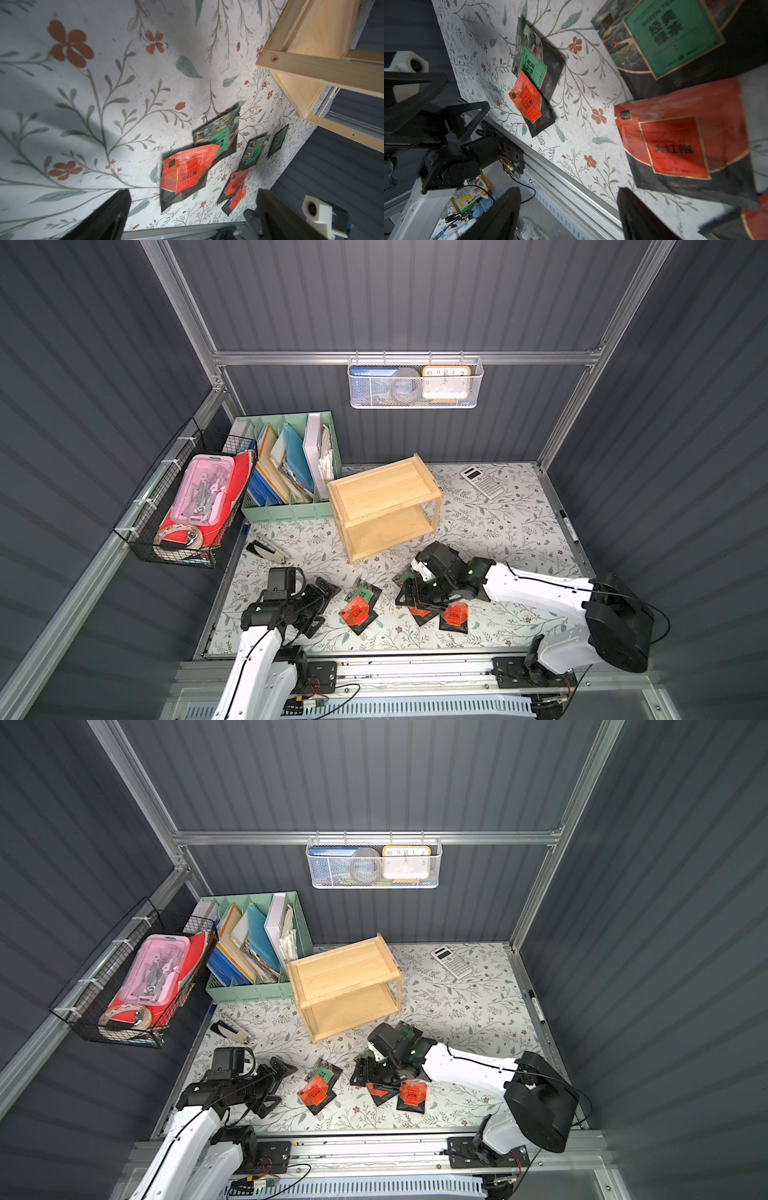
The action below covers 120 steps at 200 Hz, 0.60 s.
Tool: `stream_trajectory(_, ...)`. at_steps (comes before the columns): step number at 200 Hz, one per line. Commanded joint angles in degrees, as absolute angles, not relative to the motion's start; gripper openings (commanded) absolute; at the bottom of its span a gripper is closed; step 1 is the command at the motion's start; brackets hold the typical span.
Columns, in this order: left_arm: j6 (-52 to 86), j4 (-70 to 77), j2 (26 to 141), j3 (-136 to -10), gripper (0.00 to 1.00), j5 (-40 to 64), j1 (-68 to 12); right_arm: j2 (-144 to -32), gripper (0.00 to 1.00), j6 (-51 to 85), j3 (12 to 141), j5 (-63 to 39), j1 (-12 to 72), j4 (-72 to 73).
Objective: Place the tea bags on the shelf by color
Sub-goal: Pick up the tea bag from the center of the board.
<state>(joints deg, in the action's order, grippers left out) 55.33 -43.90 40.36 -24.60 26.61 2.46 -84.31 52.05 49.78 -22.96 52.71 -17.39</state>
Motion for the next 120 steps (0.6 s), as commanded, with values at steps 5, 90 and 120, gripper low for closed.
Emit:
stream_trajectory(5,58.72,-39.07,43.31,-23.71,1.0,23.39,-2.92,-86.92,0.77,52.1,52.94,-23.62,53.24,-17.05)
stream_trajectory(90,63.22,-31.3,53.12,-25.56,0.99,16.9,-12.5,-89.32,0.7,52.4,54.31,-24.08,53.89,-15.61)
stream_trajectory(120,63.61,-30.52,53.88,-25.49,0.95,16.72,-13.56,-90.29,0.67,52.41,54.67,-24.42,53.96,-15.36)
